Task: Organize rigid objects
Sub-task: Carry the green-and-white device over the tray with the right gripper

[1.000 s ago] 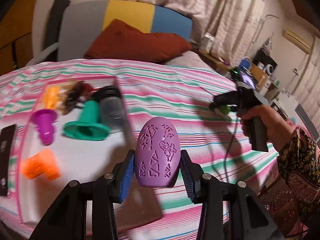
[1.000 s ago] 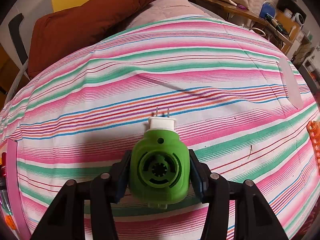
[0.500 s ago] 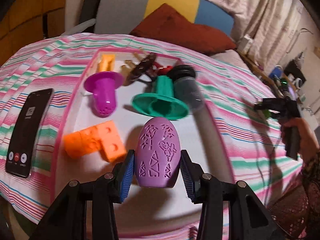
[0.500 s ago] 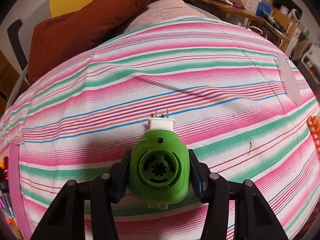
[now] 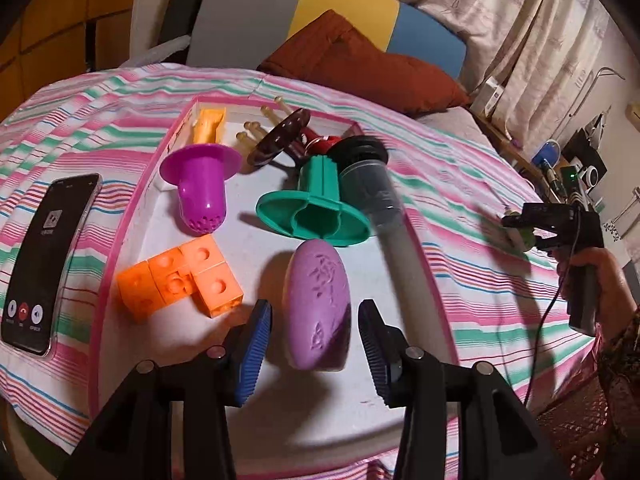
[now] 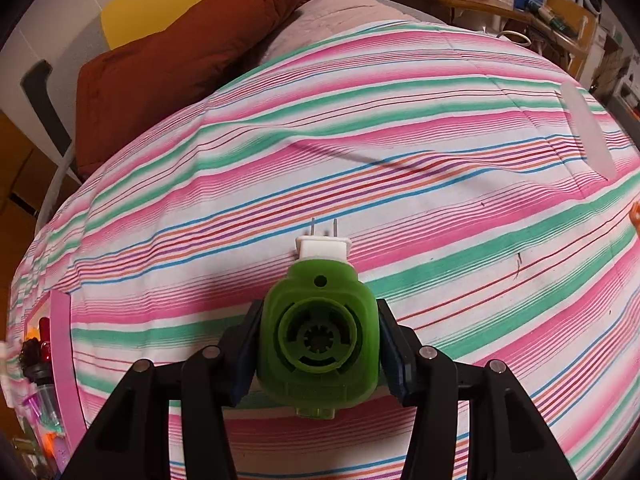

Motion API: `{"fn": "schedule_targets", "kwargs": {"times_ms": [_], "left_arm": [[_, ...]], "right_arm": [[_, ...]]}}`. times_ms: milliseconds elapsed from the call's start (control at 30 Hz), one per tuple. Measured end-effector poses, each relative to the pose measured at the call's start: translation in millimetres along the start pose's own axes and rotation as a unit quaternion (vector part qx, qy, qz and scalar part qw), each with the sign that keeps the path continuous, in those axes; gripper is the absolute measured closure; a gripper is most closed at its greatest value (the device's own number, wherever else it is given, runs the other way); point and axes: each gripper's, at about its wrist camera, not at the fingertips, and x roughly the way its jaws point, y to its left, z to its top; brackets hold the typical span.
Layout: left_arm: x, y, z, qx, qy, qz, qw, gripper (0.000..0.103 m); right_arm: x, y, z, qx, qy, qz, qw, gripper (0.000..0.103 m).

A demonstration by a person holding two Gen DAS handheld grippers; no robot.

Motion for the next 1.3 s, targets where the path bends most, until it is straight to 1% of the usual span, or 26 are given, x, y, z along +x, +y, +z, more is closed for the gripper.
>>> {"fn": "schedule_targets", "kwargs": {"times_ms": [67, 200, 267, 467, 600, 767, 833, 1067, 1300], "left_arm": [[-8, -4, -1, 0.012, -0.014, 0.008, 0.9998, 0.056], [-22, -9, -4, 0.032, -0.04, 0.006, 0.9986, 0.056], [-28, -10, -5, 0.039, -0.048, 0.012, 0.998, 0.056], [-38, 1, -12, 0.027, -0.056, 0.02, 0.9979, 0.056], [-43, 9, -15, 0.019, -0.061, 0.025, 0.9976, 0.056], [-48, 16, -16, 0.008, -0.063, 0.024, 0.9977, 0.056], [-50, 18, -16, 0.006, -0.065, 0.022, 0.9977, 0.056], [-56, 22, -16, 0.003, -0.069, 0.018, 0.9975, 0.056], [-63, 27, -17, -0.005, -0.072, 0.022, 0.9971, 0.056]], "right_arm": [[-2, 1, -4, 0.003, 0.003, 0.005, 1.0, 0.05], [-7, 4, -12, 0.002, 0.008, 0.018, 1.0, 0.05], [-9, 9, -17, -0.005, 0.01, 0.024, 1.0, 0.05], [-23, 25, -33, -0.029, 0.006, 0.048, 0.998, 0.05], [-35, 43, -47, -0.058, -0.002, 0.077, 0.995, 0.05], [-55, 73, -75, -0.091, -0.003, 0.126, 0.988, 0.05], [-62, 83, -86, -0.1, -0.007, 0.137, 0.985, 0.05], [-88, 130, -130, -0.158, -0.026, 0.145, 0.976, 0.05], [-96, 168, -164, -0.195, -0.017, 0.165, 0.967, 0.05]]}}
